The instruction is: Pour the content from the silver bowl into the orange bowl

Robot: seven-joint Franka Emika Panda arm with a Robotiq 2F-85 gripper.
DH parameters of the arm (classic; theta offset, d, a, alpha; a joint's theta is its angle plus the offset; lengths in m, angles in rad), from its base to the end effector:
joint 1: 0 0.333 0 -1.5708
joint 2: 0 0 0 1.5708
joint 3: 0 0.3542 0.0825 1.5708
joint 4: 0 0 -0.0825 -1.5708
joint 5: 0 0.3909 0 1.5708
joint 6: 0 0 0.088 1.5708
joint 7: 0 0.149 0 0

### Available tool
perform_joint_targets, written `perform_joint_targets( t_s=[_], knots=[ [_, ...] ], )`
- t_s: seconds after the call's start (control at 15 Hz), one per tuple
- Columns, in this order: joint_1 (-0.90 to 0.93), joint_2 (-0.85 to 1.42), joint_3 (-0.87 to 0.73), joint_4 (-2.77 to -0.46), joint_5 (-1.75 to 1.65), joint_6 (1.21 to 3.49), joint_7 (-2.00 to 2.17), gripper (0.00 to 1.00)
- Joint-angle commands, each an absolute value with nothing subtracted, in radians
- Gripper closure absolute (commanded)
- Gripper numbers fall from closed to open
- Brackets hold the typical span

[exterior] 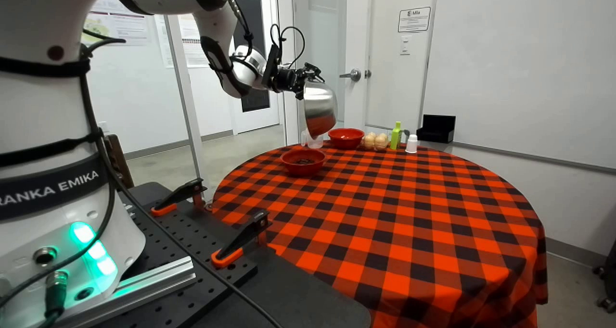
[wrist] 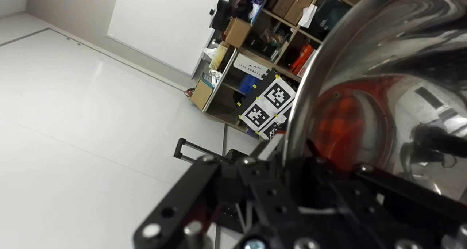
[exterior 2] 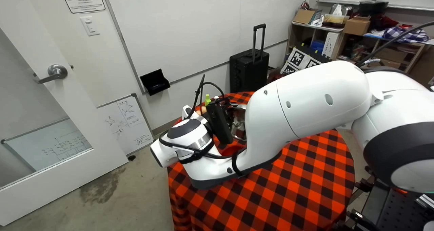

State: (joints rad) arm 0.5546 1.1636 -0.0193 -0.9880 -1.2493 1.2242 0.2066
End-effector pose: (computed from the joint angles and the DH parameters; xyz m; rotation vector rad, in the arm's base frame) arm 0.7065 0.2384 0.1924 1.5693 0.4179 -0.2735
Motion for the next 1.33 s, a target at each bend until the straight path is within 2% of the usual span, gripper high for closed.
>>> perform_joint_targets(
  t_s=[0.0, 0.53, 1.27],
  knots=[
    [0.498, 1.199, -0.009, -0.847, -1.213, 1.170, 0.138, 0.98],
    [0.285, 1.171, -0.003, -0.643, -0.976, 1.217, -0.131, 0.98],
    [0.023, 1.220, 0.192, -0.618, -0.641, 1.344, -0.188, 0.98]
  ],
)
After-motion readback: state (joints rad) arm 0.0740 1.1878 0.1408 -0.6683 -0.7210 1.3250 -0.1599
